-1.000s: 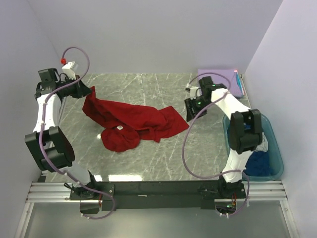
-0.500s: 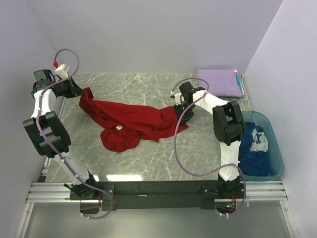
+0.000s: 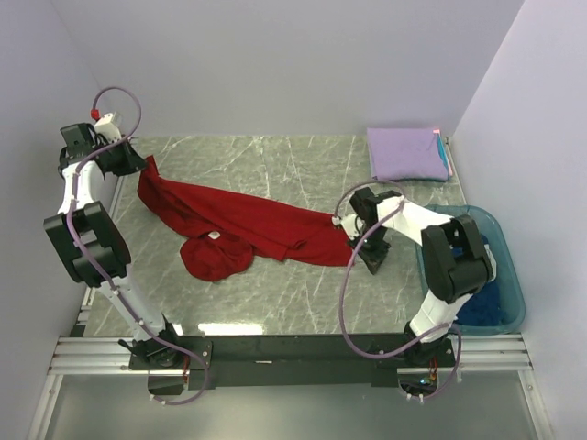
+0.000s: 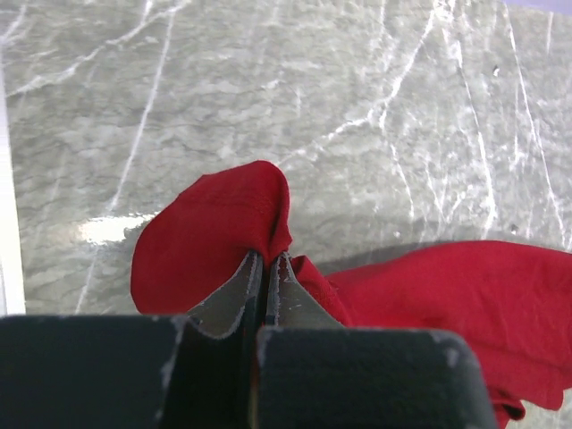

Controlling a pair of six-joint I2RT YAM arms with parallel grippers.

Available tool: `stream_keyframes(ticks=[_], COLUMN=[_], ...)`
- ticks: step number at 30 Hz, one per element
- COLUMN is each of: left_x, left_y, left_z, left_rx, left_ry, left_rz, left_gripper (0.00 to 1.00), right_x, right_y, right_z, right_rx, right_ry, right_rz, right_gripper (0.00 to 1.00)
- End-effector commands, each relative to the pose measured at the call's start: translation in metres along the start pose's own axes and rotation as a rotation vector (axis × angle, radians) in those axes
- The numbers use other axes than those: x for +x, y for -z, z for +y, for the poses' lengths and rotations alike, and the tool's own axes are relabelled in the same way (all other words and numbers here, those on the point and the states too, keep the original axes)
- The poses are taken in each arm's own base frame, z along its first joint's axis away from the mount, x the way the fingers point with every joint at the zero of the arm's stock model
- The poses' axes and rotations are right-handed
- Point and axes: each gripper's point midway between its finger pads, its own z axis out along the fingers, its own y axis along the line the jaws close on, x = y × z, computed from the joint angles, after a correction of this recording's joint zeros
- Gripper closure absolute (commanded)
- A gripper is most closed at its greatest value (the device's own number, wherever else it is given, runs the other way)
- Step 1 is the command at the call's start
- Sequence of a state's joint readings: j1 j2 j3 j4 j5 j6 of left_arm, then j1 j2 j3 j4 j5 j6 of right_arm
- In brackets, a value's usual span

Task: Fold and stack the t-shirts
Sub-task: Flatten the tshirt out

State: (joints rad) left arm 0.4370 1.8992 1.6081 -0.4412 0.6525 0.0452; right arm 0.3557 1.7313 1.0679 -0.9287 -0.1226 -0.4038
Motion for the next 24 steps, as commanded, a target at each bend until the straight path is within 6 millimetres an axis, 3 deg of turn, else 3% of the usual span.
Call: stream_keyframes(ticks=[1,2,4,6,10,11,13,14,17,18,24], left_x=[-0.025,-0.022,-0.012,-0.001,0.015,0.017,0.023,0.024,0.027,0.027,0.029], left_y=[-0.004,-0.007,-0.015,-0.022,-0.029,-0.029,-0.031,-0.031,-0.03,-0.028,-0.024], left_z=[0.004,-0.001,-0.014,-0.028,-0.037,-0.037,-0.038,-0.038,-0.038,-0.039,-0.042], left_rx=[-0.021,0.003,0.039,0.077,0.085,0.086,0.092,0.095,0.096,0.099,0.102], left_ry=[-0.021,-0.02,-0.023,-0.025,-0.025,-0.022,-0.014,-0.017,-0.017,-0.021,-0.042], left_rz=[-0.061,-0.051,-0.018,0.01,0.04,0.045,0.061,0.064,0.07,0.07,0.073], left_gripper=[0.99,0.99,0.99,1.0,0.99,1.0,0.99,0.99,0.99,0.99,0.99], right_x=[0.024,0.019,-0.016,-0.049,-0.107,-0.117,-0.146,-0.156,-0.198,-0.206,-0.241], right_y=[0.027,0.033,0.06,0.092,0.118,0.115,0.109,0.105,0.099,0.085,0.044], right_z=[-0.004,0.0,0.015,0.038,0.079,0.096,0.102,0.114,0.118,0.123,0.119], right_rx=[0.043,0.019,-0.036,-0.1,-0.136,-0.137,-0.094,-0.081,-0.022,-0.02,0.039], right_ry=[0.137,0.135,0.135,0.133,0.184,0.221,0.214,0.248,0.257,0.265,0.26], right_rz=[0.066,0.041,-0.136,-0.314,-0.488,-0.491,-0.508,-0.511,-0.551,-0.526,-0.465], right_gripper=[1.0,0.93,0.64,0.59,0.59,0.59,0.57,0.55,0.45,0.42,0.41])
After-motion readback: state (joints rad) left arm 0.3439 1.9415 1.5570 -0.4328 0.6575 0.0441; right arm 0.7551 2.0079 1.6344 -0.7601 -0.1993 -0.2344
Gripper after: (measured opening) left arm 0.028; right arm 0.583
